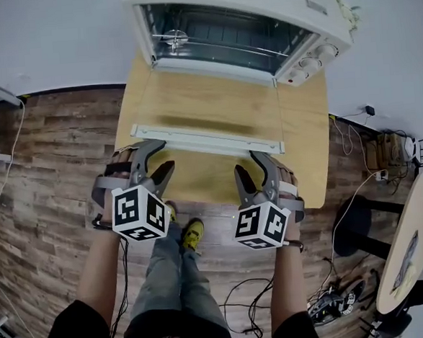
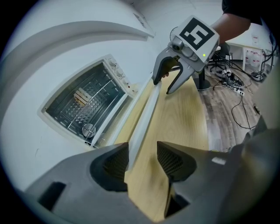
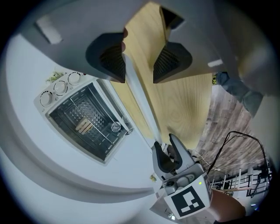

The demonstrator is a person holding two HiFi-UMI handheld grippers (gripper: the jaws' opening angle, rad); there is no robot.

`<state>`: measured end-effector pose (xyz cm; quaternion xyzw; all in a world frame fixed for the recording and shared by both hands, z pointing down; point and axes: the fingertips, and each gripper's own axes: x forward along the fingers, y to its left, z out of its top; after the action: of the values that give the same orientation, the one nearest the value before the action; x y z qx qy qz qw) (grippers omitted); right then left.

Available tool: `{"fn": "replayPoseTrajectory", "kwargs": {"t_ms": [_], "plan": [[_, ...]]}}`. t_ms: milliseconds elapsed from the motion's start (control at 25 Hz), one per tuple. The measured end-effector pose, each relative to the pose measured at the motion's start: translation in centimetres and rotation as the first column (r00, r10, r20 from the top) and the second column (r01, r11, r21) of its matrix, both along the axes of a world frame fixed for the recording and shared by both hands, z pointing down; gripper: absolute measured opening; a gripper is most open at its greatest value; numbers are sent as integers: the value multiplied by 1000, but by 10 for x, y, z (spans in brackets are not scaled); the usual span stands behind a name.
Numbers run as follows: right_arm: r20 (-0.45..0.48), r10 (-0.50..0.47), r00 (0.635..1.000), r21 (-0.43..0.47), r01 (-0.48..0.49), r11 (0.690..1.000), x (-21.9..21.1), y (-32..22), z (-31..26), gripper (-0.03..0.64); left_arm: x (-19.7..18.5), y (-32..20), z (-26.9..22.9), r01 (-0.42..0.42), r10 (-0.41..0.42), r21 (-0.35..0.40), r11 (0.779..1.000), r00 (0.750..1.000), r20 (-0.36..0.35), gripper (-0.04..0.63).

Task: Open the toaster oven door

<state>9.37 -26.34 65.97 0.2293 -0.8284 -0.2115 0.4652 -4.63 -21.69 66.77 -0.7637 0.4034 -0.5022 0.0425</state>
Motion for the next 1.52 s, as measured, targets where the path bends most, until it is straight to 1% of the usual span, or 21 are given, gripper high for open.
{"fn": "replayPoseTrajectory", "kwargs": {"t_ms": [80,200,360,480,720,920,1040,1200,1240,1280,1320,1440,1520], "plan": [[-3,-1,1000,-6,1,1000,0,2,5,195,1,2,5,2,-2,-8,1000,1000,3,199],[-17,-4,1000,-18,4,1000,2,4,14,193,1,5,15,5,-5,-40,999,1000,1,199],[-33,2,999,-69,-4,998,5,7,29,186,0,9,28,3,-2,-74,997,1000,18,189],[-36,0,999,-86,-3,996,5,7,35,177,2,10,34,2,0,-95,995,1000,14,187],[-26,-4,1000,-110,2,994,3,8,37,166,4,11,38,-3,5,-122,993,1000,13,183],[-13,-1,1000,-112,0,994,5,9,33,164,6,11,34,7,-6,-123,992,1000,2,183],[21,23,1000,-114,-20,993,6,8,24,146,6,10,27,29,-32,-115,993,999,-24,181],[81,68,994,-124,-58,991,8,6,7,141,4,10,12,90,-100,-102,991,990,-95,169],[93,79,992,-123,-68,990,9,6,2,127,3,11,9,104,-115,-100,990,987,-110,163],[106,91,990,-121,-78,990,10,6,-3,90,3,13,5,117,-129,-97,988,984,-124,156],[120,101,988,-120,-86,989,11,6,-8,72,3,14,2,131,-143,-95,987,980,-140,148],[162,128,979,-116,-110,987,14,8,-23,55,3,18,-9,169,-182,-89,982,966,-181,126],[191,150,970,-114,-129,985,16,8,-34,15,3,19,-17,190,-203,-79,978,959,-198,110]]}}
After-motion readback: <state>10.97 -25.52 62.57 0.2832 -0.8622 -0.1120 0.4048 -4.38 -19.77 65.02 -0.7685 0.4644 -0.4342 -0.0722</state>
